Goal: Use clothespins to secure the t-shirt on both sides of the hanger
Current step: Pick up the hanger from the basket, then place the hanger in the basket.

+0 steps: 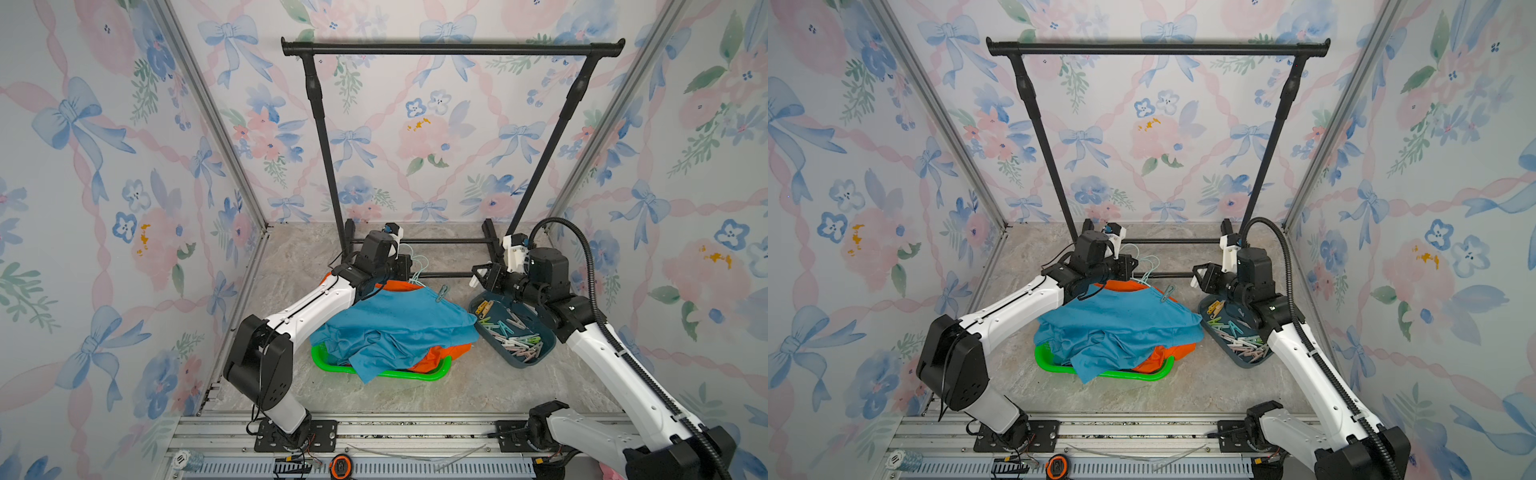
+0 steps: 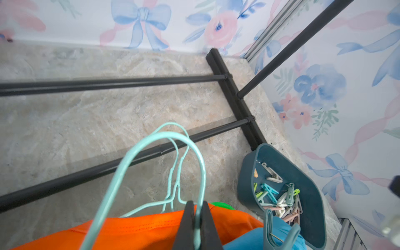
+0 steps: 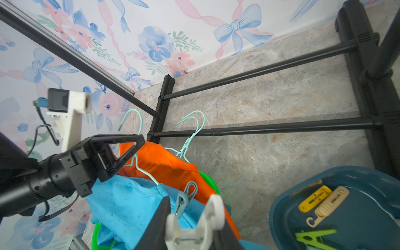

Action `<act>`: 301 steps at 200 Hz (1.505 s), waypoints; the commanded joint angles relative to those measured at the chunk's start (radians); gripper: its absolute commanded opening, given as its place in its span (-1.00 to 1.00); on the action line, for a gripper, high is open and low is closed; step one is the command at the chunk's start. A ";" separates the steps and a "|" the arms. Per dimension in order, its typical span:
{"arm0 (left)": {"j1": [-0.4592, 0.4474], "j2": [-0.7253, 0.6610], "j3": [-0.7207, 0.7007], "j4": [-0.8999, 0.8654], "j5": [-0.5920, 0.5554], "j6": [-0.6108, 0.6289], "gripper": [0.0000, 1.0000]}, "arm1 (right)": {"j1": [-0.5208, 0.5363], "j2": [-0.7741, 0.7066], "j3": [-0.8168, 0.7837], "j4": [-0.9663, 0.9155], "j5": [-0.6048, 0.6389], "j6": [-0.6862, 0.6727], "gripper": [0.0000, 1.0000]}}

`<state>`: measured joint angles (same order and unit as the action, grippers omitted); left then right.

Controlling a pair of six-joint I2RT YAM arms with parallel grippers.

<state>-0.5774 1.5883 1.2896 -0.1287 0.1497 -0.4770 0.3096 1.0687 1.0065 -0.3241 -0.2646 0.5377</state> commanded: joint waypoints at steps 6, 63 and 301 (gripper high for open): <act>-0.004 -0.073 0.062 0.002 -0.047 0.055 -1.00 | 0.006 -0.029 0.035 -0.021 -0.003 -0.007 -0.41; 0.001 -0.103 0.282 -0.104 -0.167 0.132 -1.00 | -0.012 -0.055 0.139 -0.071 -0.018 -0.008 -0.41; -0.085 -0.290 -0.399 0.089 -0.467 -0.365 -1.00 | -0.006 -0.084 0.005 0.041 -0.051 0.057 -0.41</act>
<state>-0.6548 1.3373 0.9363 -0.1303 -0.4076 -0.7986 0.2878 0.9794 1.0328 -0.3325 -0.3073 0.5808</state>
